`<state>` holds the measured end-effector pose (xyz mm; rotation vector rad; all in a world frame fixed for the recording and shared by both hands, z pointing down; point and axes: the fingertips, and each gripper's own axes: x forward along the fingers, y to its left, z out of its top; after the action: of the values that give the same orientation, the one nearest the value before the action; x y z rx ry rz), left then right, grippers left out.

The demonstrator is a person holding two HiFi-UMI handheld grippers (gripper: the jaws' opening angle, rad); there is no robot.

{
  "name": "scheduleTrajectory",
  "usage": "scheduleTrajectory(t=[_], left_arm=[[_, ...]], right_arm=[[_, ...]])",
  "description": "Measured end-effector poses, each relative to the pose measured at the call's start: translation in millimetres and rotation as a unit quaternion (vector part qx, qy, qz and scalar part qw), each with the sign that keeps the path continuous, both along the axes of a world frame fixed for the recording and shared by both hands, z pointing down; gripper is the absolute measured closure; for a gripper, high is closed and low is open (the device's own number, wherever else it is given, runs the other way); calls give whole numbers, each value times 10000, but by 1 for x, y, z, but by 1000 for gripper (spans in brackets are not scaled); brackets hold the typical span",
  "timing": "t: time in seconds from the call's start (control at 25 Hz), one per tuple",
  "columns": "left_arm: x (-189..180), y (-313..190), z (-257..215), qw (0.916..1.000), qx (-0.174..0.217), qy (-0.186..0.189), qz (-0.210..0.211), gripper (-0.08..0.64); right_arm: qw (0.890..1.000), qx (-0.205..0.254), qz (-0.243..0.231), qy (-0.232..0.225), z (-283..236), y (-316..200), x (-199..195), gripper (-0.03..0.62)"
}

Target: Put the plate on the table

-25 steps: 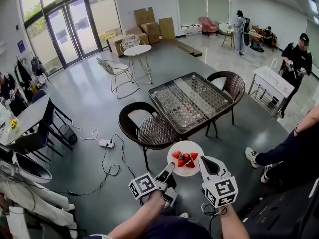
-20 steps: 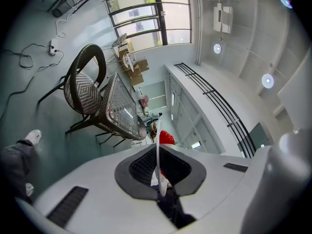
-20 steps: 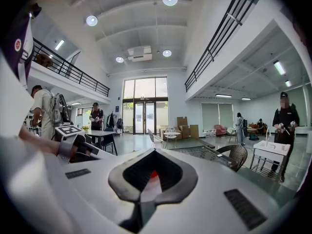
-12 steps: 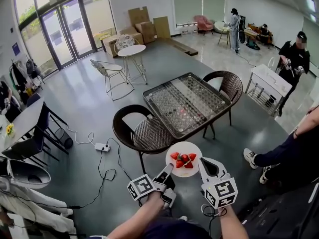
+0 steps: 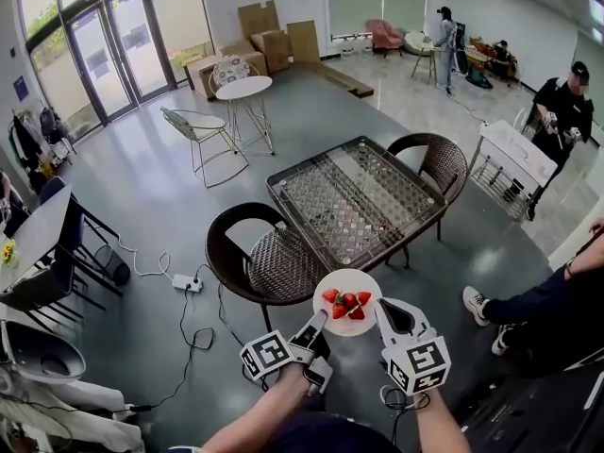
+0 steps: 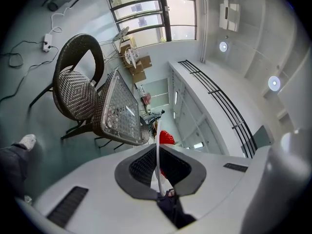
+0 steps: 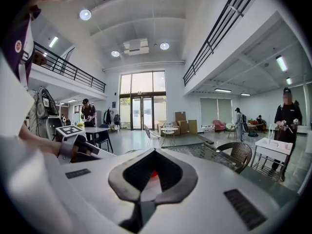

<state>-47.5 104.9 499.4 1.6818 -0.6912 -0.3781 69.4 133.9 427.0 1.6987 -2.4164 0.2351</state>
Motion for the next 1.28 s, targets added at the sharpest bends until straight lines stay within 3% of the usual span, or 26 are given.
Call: scheduleTrajectory(t=[0.76,1.28], left_arm=[[-17,-151,-2,9995,-67,86,300,543],[-24,-215,6,9995,-119,85,265,543]], right_arm=[[9994,-40,259,214,-15,-145,-22,589],[9992,-222,175,285,-2,-204,-32,589]])
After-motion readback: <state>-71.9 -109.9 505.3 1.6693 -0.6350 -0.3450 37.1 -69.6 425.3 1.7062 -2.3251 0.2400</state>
